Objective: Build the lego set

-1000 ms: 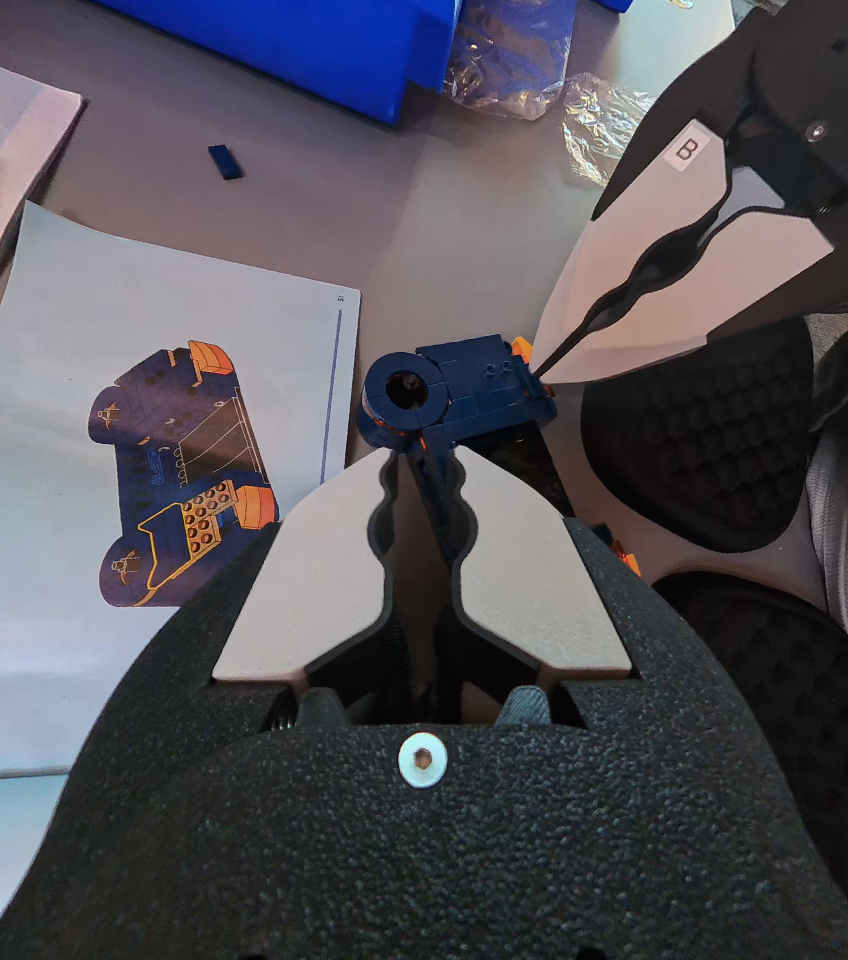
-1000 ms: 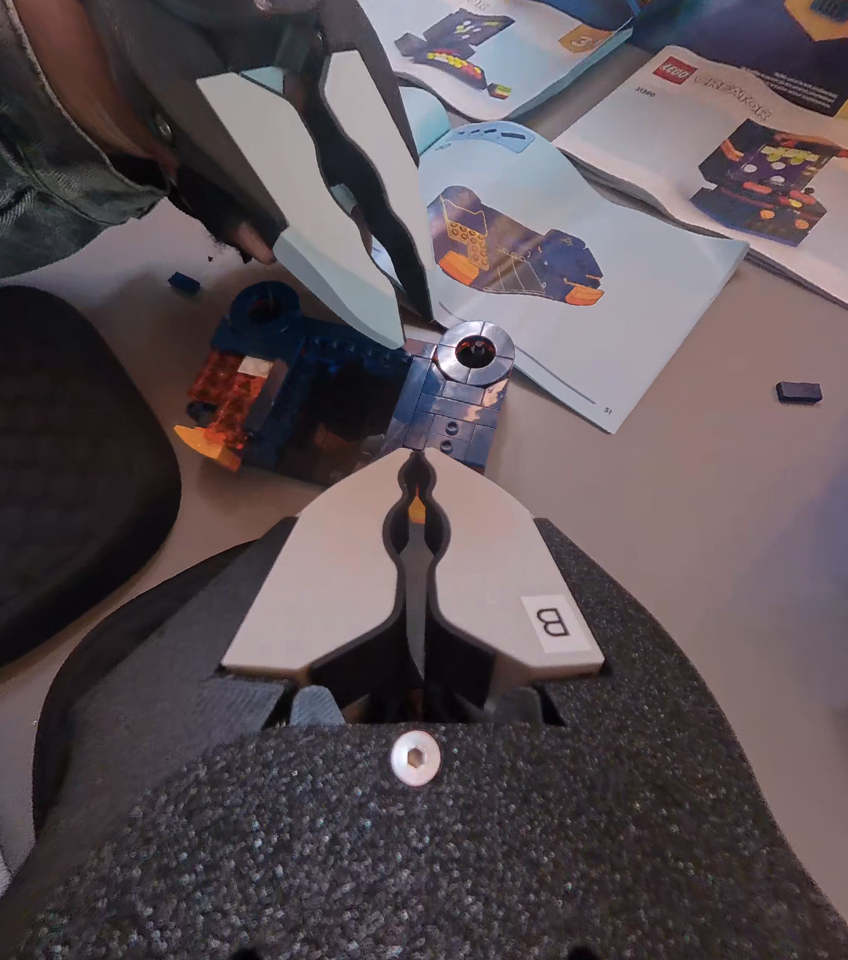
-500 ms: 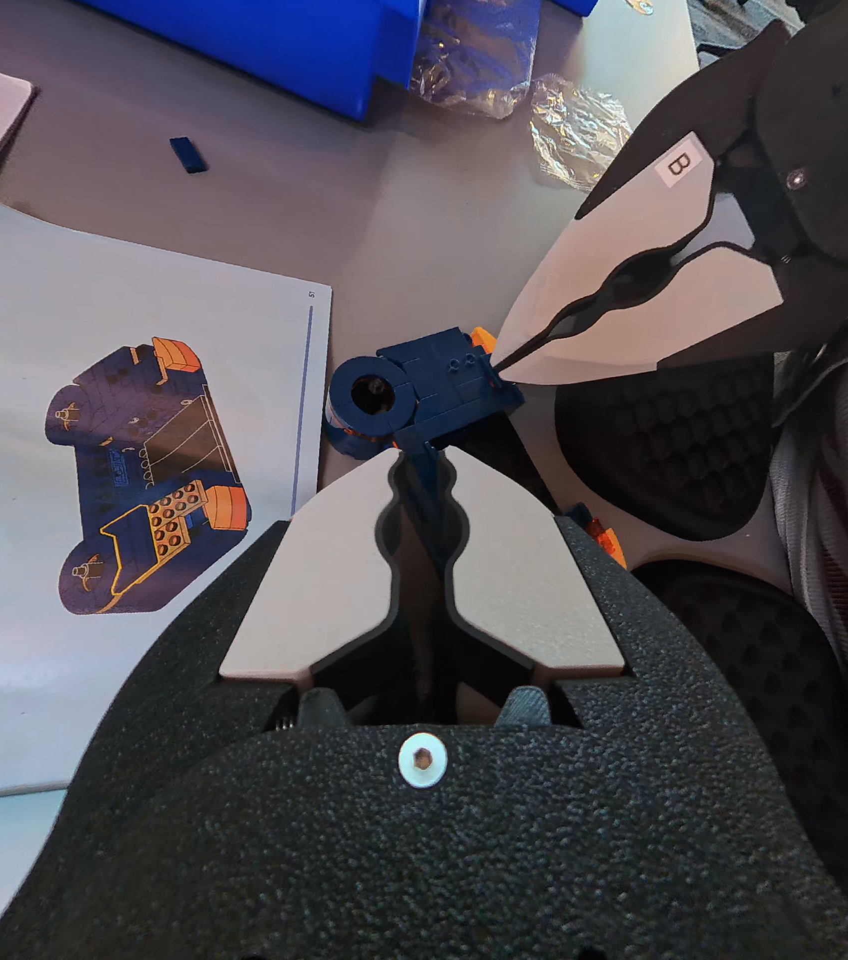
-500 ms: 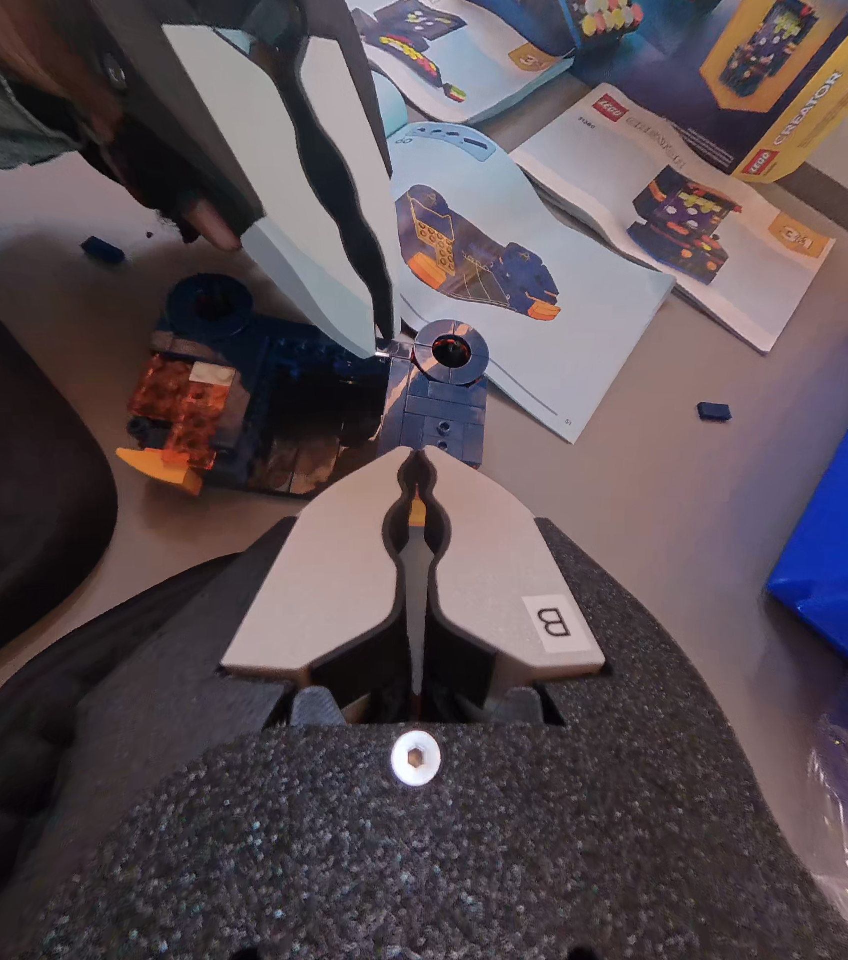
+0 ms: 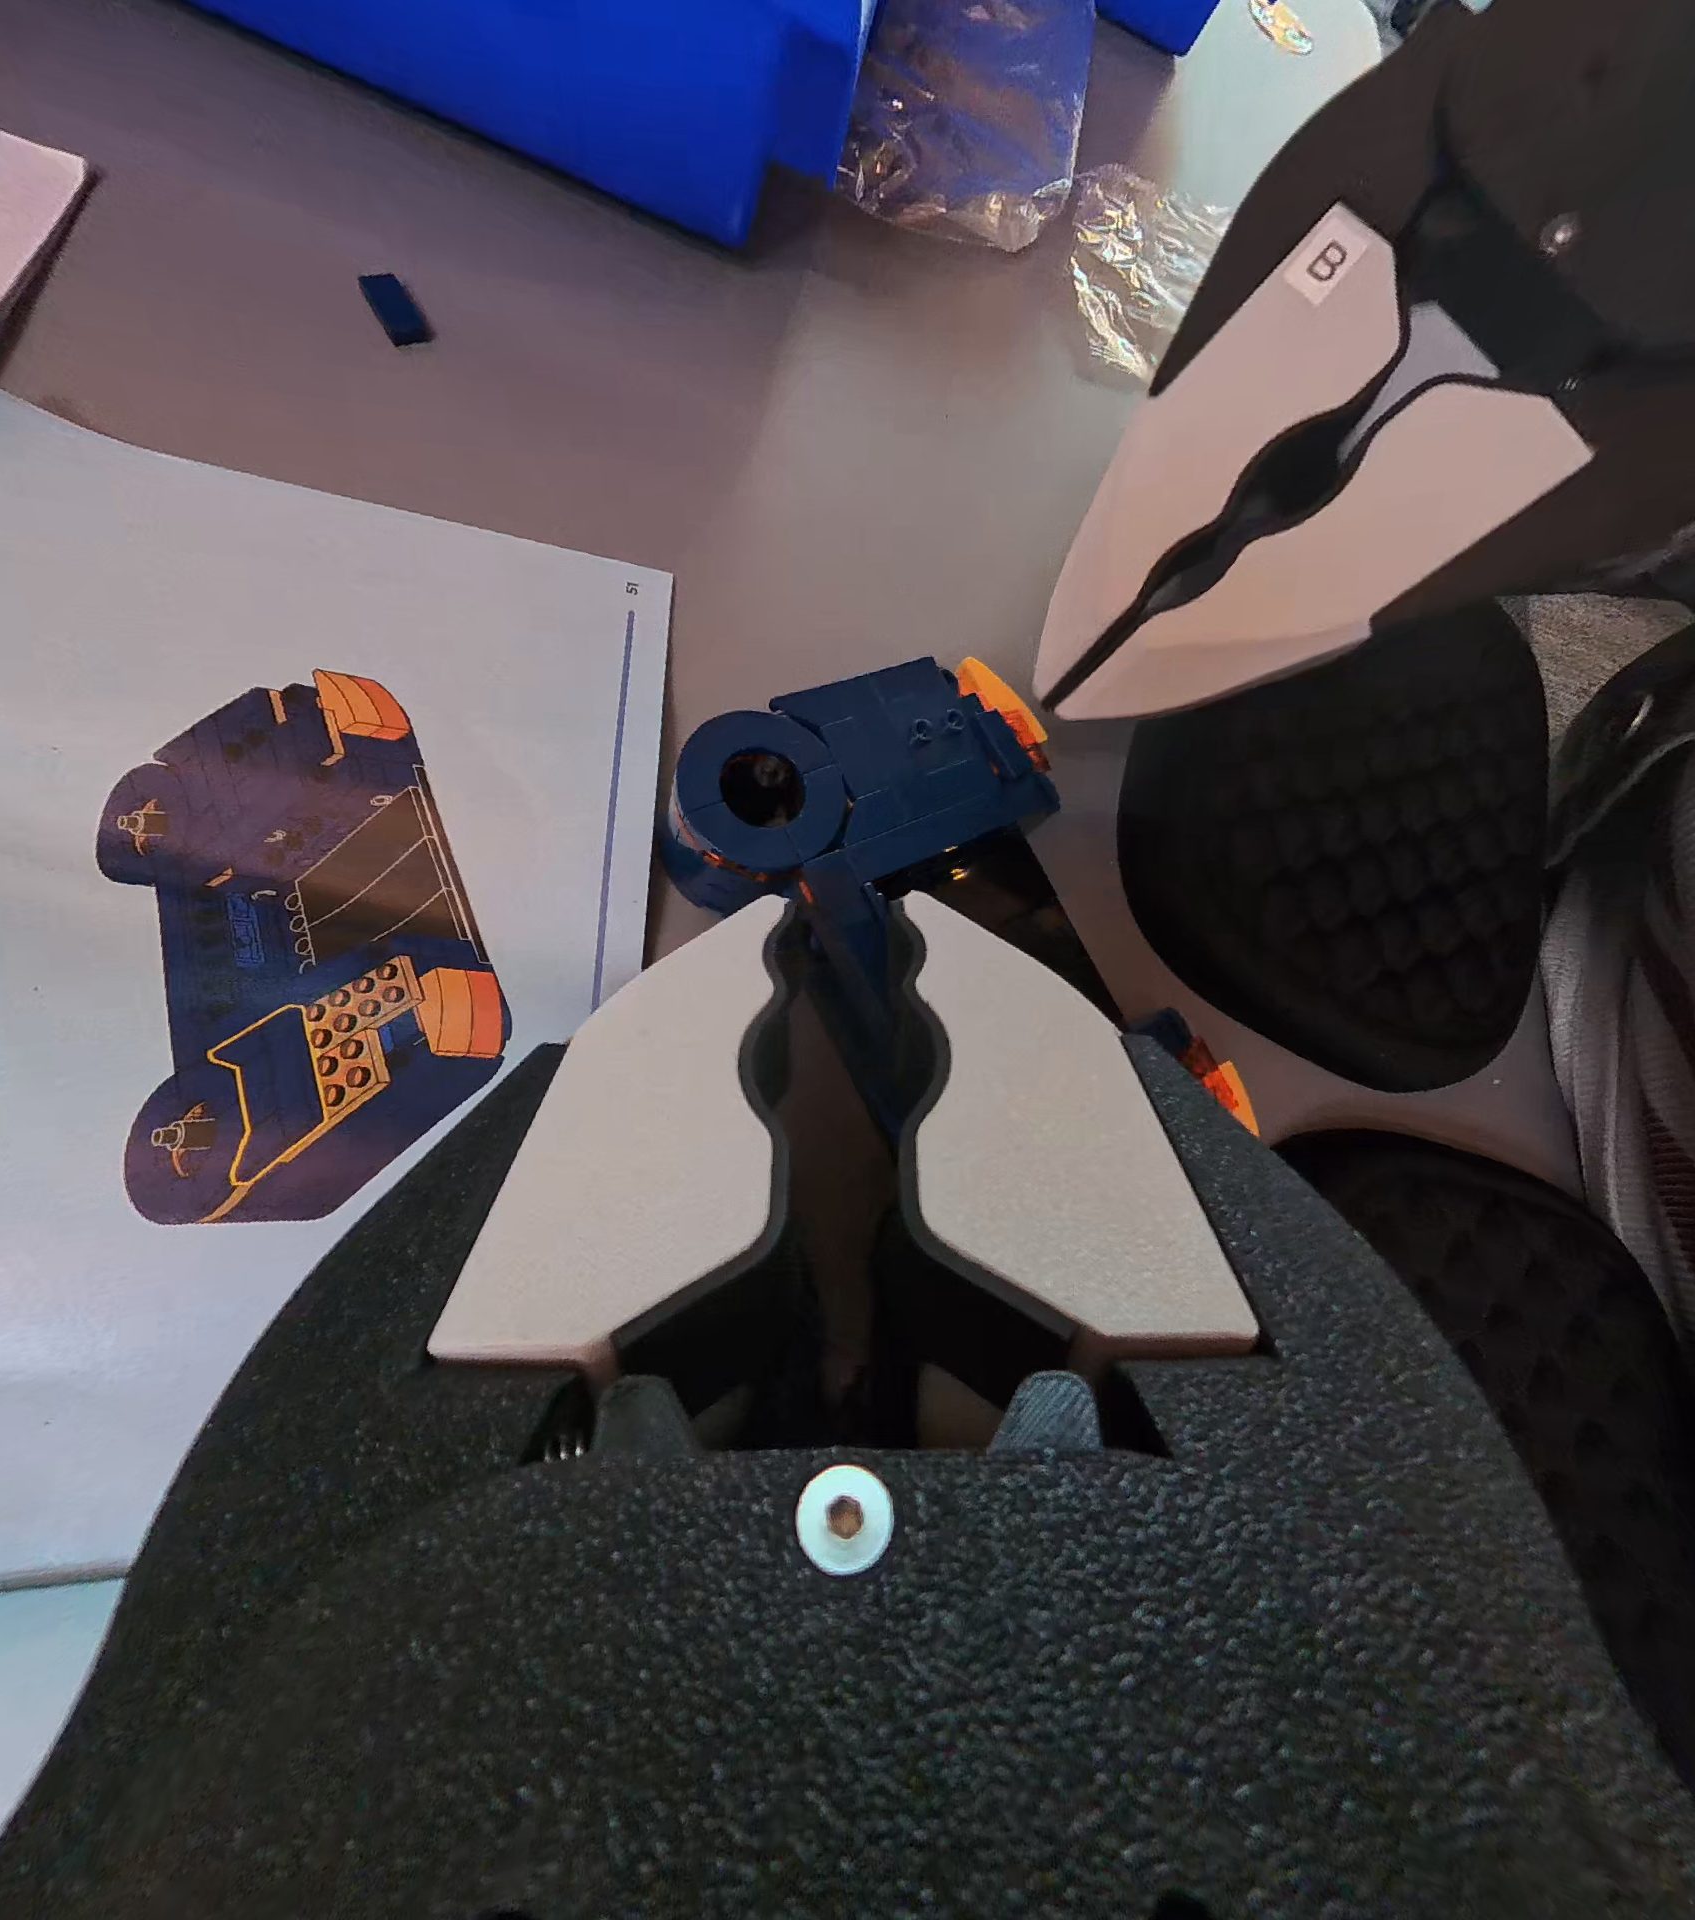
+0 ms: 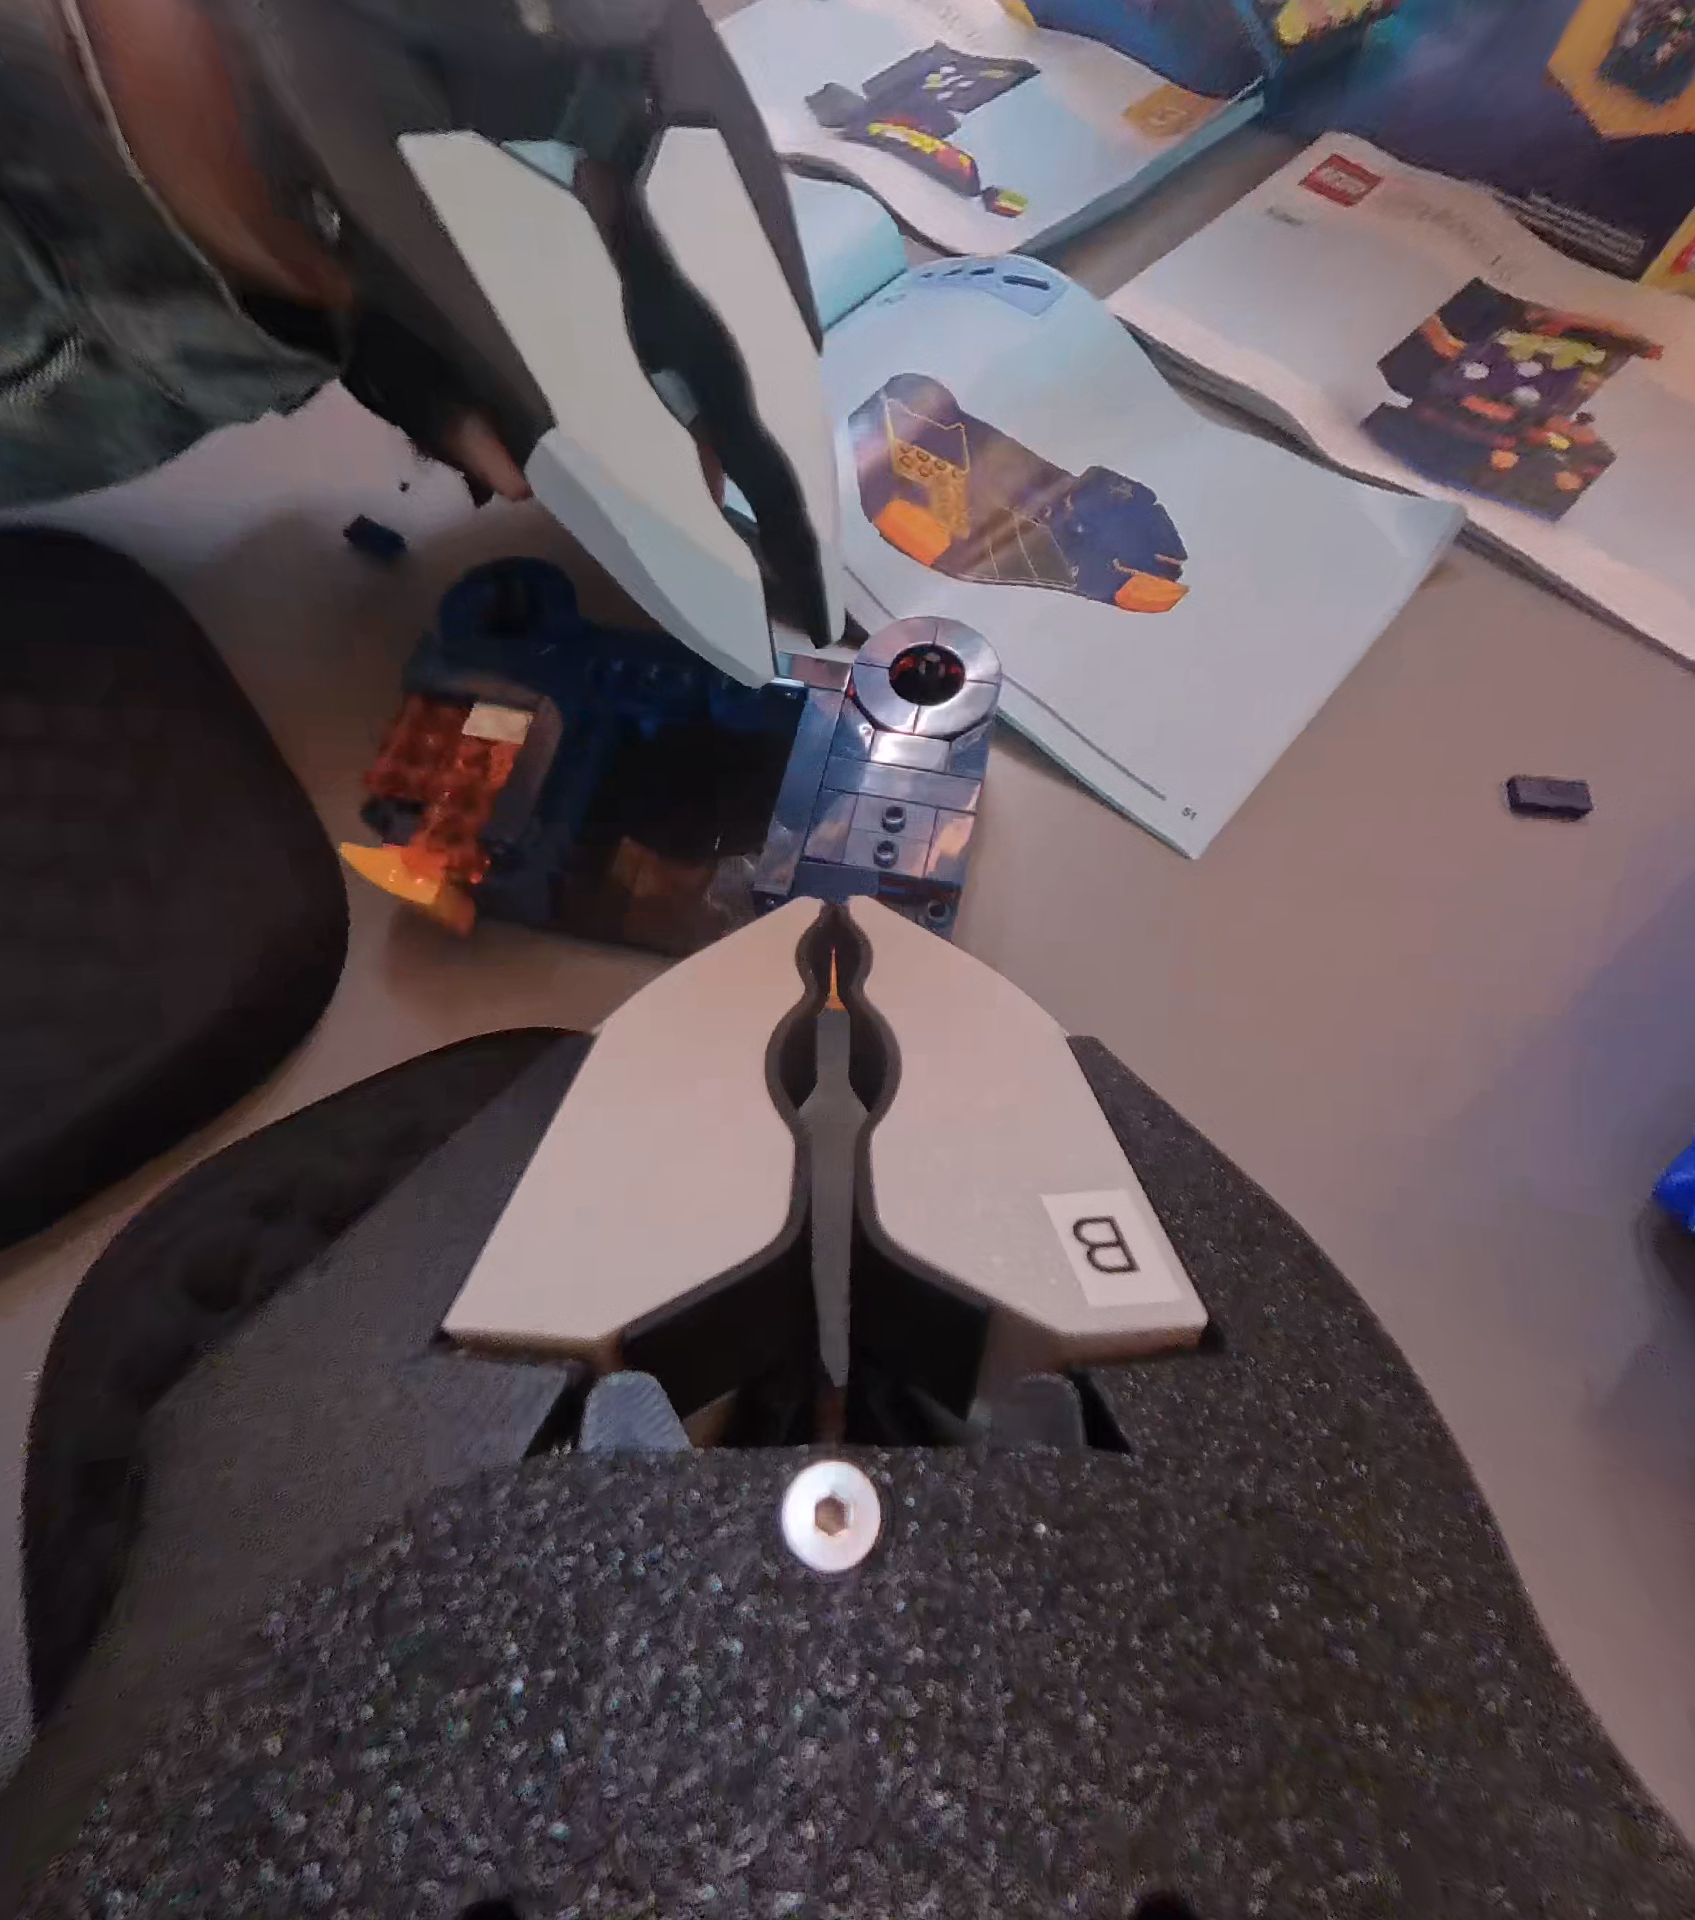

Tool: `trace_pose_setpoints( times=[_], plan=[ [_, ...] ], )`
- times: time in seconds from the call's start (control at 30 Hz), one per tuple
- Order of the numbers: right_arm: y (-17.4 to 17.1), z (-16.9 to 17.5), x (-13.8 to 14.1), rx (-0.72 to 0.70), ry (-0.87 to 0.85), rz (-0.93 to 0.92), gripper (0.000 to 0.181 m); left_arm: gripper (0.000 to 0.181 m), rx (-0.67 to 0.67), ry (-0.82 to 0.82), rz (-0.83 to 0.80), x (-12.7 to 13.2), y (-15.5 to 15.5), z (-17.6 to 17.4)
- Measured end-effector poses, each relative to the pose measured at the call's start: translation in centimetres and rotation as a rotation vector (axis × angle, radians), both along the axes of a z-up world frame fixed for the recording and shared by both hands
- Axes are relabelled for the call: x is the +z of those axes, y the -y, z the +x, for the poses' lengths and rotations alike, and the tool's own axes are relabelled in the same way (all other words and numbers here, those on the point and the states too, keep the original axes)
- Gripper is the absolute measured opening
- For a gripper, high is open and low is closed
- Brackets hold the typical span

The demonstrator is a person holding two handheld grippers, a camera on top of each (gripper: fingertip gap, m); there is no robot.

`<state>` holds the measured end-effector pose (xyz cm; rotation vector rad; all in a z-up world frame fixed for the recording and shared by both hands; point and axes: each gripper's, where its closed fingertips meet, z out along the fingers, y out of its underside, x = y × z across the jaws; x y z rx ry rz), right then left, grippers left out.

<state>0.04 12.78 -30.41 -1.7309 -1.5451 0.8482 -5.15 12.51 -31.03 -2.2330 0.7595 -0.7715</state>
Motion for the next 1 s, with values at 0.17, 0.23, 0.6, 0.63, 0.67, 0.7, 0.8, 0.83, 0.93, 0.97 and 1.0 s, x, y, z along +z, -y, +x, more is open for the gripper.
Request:
trace_pose_setpoints(
  times=[0.17,0.23,0.6,0.63,0.67,0.7,0.8,0.83,0.93,0.97,1.0],
  plan=[
    [0.2,-0.2,-0.5,0.026,0.034,0.065,0.0,0.016,-0.001,-0.002,-0.001,0.0,0.0,0.2],
    [0.4,-0.3,-0.5,0.042,0.037,0.088,0.0,0.015,-0.009,0.003,-0.002,0.0,0.1,0.4],
    [0.0,-0.6,-0.5,0.011,0.027,0.1,0.0,0.019,-0.019,-0.044,0.001,-0.6,0.3,0.6],
    [0.0,-0.6,-0.5,0.009,0.025,0.095,0.0,0.019,-0.016,-0.044,-0.001,-0.6,0.3,0.5],
    [0.0,-0.6,-0.5,0.009,0.024,0.091,0.0,0.019,-0.016,-0.044,0.0,-0.6,0.2,0.5],
    [0.0,-0.7,-0.4,0.014,0.017,0.087,0.0,0.02,-0.016,-0.041,-0.005,-0.7,0.3,0.6],
    [-0.6,-0.6,0.4,-0.013,-0.032,0.069,0.0,0.022,-0.001,-0.038,-0.024,-0.9,0.2,0.6],
    [-0.7,-0.5,0.5,-0.013,-0.039,0.059,0.0,0.022,-0.001,-0.041,-0.019,-0.9,0.2,0.6],
    [-0.4,-0.8,0.3,0.01,-0.029,0.078,0.0,0.022,-0.001,-0.054,-0.014,-0.9,0.1,0.7],
    [-0.5,-0.9,0.1,0.013,-0.018,0.089,0.0,0.021,0.0,-0.056,-0.013,-1.0,0.1,0.7],
    [-0.4,-1.0,-0.2,0.018,0.001,0.089,0.0,0.021,-0.001,-0.054,-0.015,-1.0,0.2,0.8]
  ],
)
